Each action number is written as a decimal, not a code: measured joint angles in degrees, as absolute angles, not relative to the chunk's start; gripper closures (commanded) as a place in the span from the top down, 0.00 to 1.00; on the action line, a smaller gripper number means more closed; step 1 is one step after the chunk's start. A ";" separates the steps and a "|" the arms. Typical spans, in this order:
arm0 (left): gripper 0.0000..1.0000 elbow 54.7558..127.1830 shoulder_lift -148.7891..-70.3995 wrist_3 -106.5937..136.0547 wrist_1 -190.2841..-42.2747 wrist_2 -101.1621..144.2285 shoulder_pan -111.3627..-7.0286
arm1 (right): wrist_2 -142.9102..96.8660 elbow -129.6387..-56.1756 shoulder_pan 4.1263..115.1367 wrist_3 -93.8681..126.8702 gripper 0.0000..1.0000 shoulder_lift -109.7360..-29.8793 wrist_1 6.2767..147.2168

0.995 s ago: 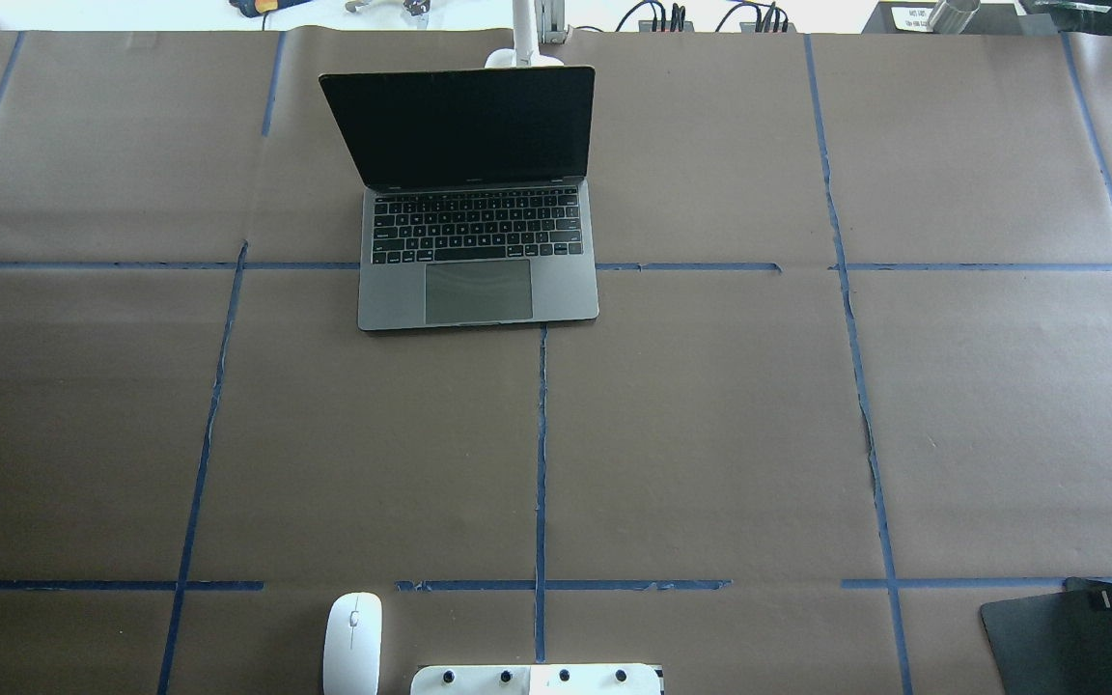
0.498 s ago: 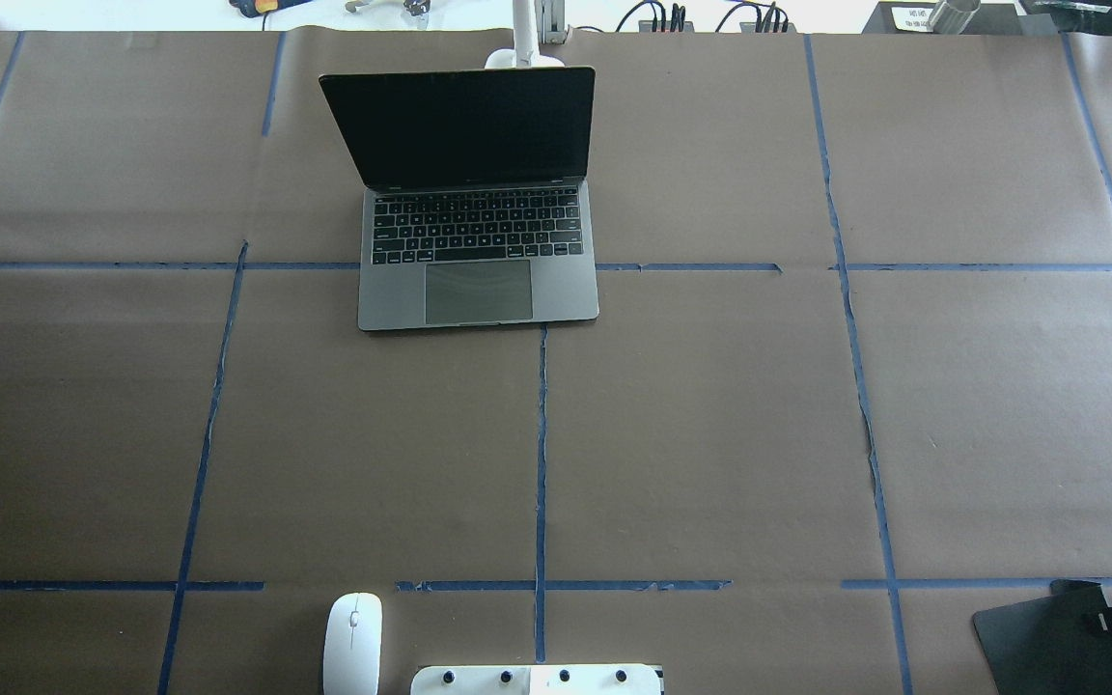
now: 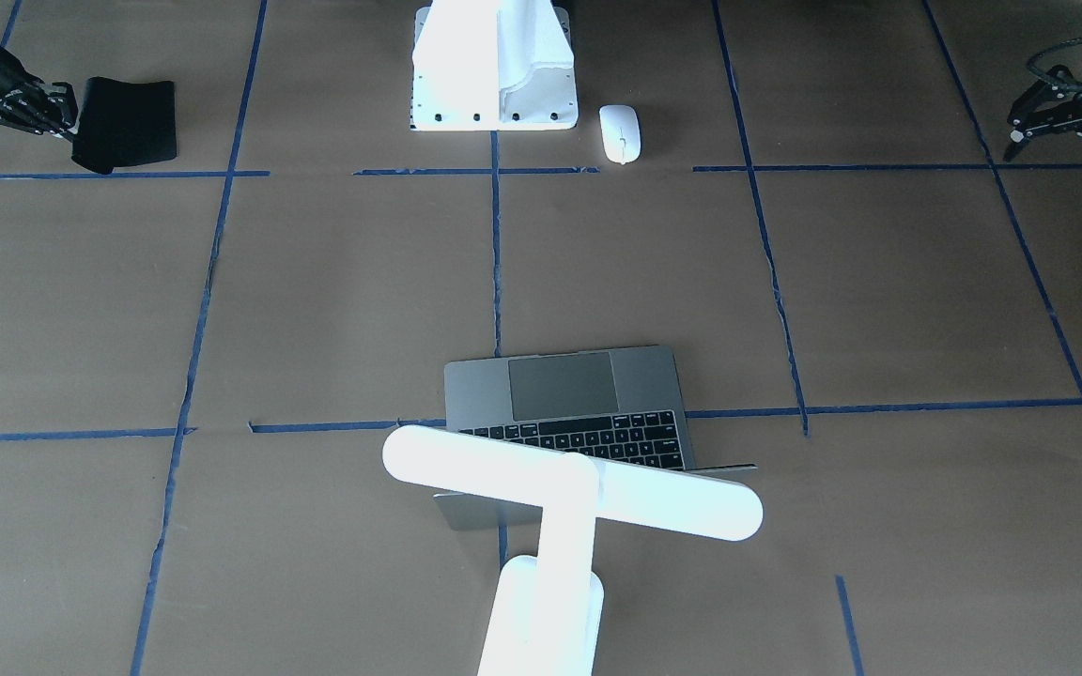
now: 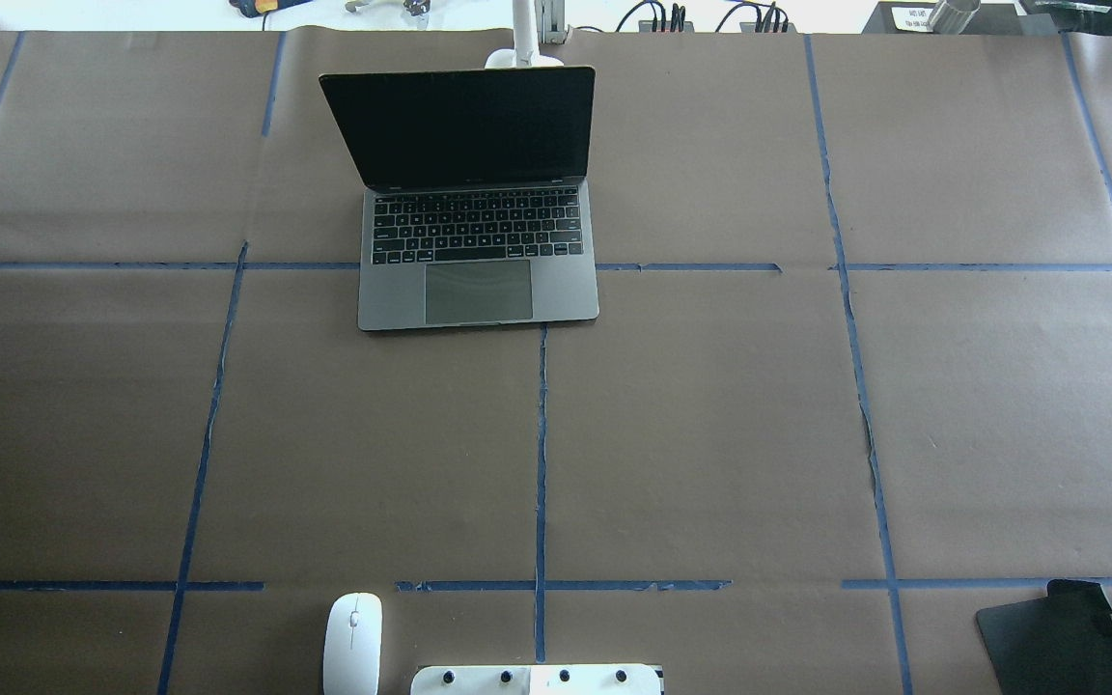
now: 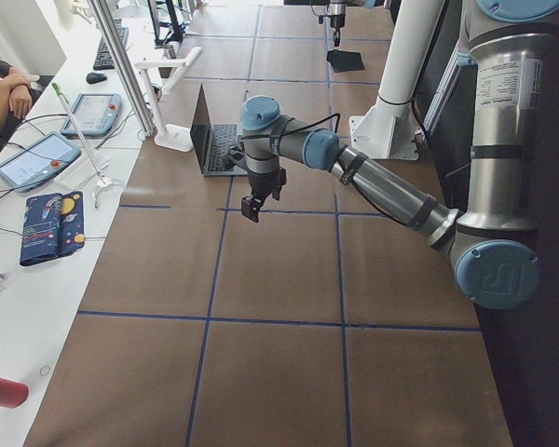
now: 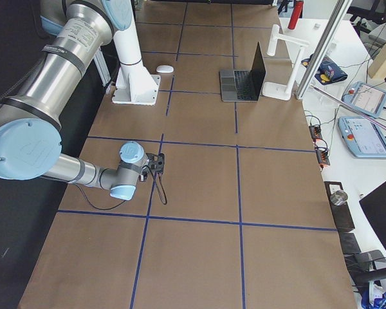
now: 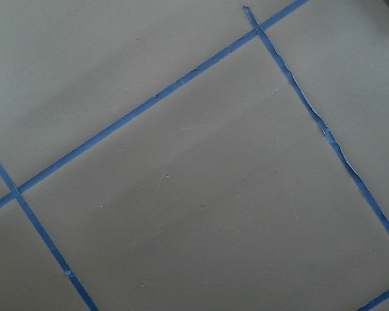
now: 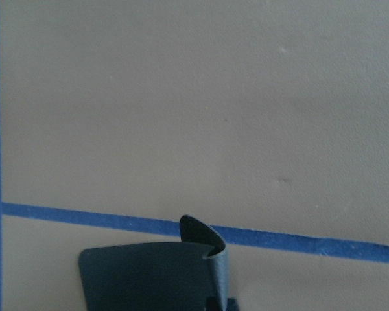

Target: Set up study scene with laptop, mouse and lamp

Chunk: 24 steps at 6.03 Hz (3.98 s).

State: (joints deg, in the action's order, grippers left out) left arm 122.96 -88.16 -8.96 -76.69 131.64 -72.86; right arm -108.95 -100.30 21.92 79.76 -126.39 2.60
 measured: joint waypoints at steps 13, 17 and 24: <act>1.00 123.53 -88.36 -5.79 -76.68 131.75 -72.77 | -116.13 -78.71 47.92 79.10 0.00 -61.31 51.15; 1.00 123.65 -88.37 -5.65 -76.68 131.75 -72.77 | -114.80 -72.13 49.33 79.63 0.99 -56.05 51.18; 1.00 123.79 -89.23 9.15 -81.40 131.34 -69.53 | -117.57 -88.63 53.44 48.74 1.00 -64.70 76.95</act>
